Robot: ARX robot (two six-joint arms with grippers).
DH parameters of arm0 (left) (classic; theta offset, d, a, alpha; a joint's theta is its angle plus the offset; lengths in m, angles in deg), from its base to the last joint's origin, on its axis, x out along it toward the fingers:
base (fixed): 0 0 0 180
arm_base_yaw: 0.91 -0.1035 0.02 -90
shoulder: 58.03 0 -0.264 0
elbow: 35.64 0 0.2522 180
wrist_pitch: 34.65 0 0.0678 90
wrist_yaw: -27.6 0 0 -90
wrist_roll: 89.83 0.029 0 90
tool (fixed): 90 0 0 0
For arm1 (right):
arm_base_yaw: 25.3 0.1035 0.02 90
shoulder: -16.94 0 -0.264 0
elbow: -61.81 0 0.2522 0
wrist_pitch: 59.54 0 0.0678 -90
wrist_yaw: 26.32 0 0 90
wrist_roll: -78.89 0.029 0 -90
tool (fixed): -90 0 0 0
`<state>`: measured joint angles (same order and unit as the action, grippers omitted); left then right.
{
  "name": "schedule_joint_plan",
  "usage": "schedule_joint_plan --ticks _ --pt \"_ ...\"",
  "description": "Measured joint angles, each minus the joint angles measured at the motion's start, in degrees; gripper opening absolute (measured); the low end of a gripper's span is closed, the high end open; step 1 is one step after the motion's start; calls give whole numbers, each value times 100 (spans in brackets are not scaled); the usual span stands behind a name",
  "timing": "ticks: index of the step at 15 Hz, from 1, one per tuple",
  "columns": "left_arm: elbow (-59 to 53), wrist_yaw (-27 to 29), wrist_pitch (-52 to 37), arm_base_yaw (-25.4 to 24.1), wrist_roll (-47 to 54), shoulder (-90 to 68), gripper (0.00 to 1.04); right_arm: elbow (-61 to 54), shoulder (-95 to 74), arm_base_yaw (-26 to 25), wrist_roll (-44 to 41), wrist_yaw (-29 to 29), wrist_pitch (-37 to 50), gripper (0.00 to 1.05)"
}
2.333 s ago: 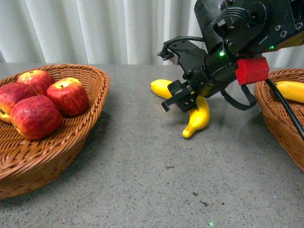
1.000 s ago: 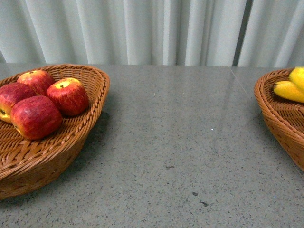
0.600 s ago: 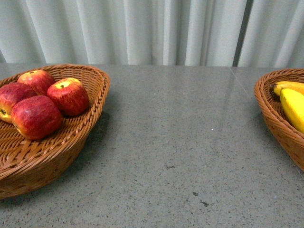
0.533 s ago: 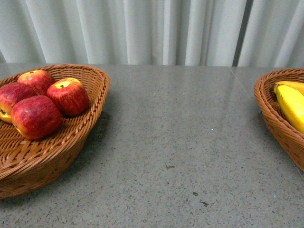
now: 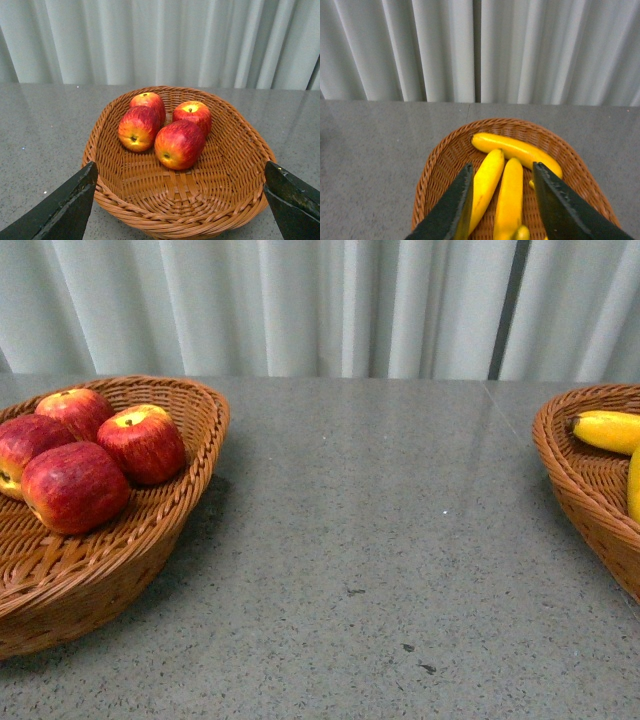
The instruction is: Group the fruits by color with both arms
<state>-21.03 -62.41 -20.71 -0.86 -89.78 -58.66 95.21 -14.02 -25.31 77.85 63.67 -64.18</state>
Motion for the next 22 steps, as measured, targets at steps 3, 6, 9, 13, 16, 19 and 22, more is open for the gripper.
schedule_joint_plan --ticks 3,6,9,13,16,19,22 --pt "0 2 2 0 0 0 98 -780 1270 0 20 2 -315 7" --pt "0 2 0 0 0 0 98 -1261 1749 0 39 0 -352 2" --pt "0 2 2 0 0 0 98 -1349 1998 0 42 0 -470 2" --pt "0 2 2 0 0 0 98 -1572 2734 0 44 2 -964 2" --pt "0 2 0 0 0 0 98 -1670 2826 0 44 2 -955 2" --pt "0 -2 -2 0 0 0 98 -1888 3045 0 57 4 -955 2" --pt "0 4 0 0 0 0 98 -1888 3071 0 59 2 -938 2"
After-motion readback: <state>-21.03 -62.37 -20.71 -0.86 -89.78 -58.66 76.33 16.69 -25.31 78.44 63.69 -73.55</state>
